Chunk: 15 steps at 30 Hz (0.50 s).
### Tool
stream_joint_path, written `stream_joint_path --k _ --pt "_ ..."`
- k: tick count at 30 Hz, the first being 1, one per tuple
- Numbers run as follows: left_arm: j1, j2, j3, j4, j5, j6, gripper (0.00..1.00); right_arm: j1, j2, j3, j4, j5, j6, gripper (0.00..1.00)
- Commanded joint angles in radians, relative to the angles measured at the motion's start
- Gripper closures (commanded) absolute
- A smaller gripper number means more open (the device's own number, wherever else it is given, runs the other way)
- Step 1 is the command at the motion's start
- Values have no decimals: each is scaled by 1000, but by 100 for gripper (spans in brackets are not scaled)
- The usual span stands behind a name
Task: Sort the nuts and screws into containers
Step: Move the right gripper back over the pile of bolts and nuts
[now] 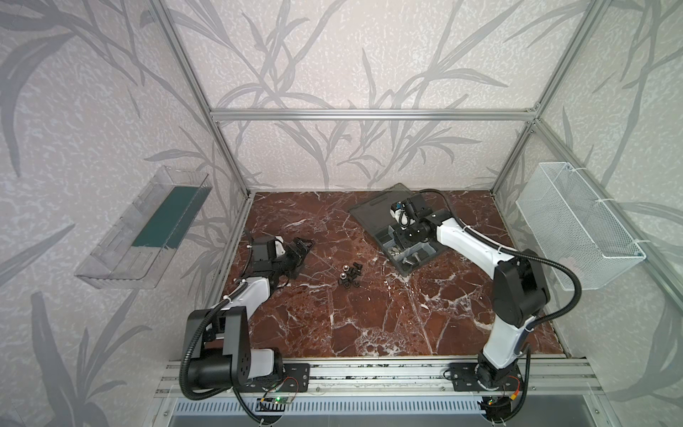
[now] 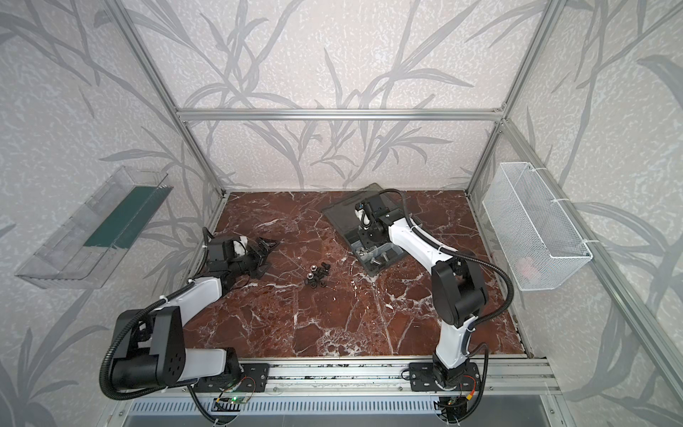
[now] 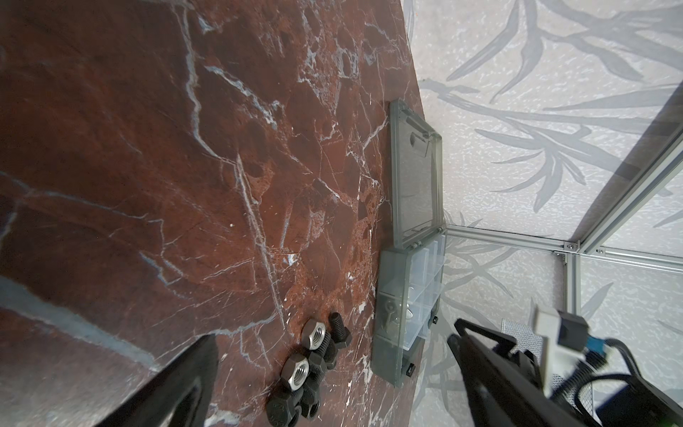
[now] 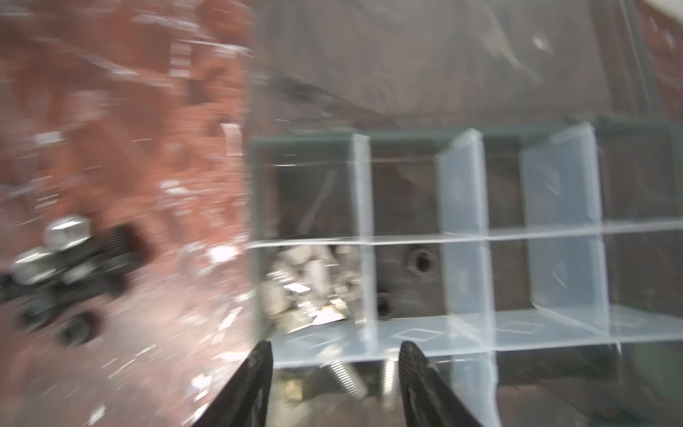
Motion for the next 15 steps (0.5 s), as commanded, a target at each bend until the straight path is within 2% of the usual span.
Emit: stream_joint_path --k 1,9,15 --pt "5 -20 -5 -4 1 -4 1 69 -76 -39 14 -85 -50 42" --pt "4 -10 0 -2 1 -3 1 233 -89 -165 123 -148 63 40" --pt "5 -1 1 1 7 -2 1 320 80 -139 122 -152 100 40"
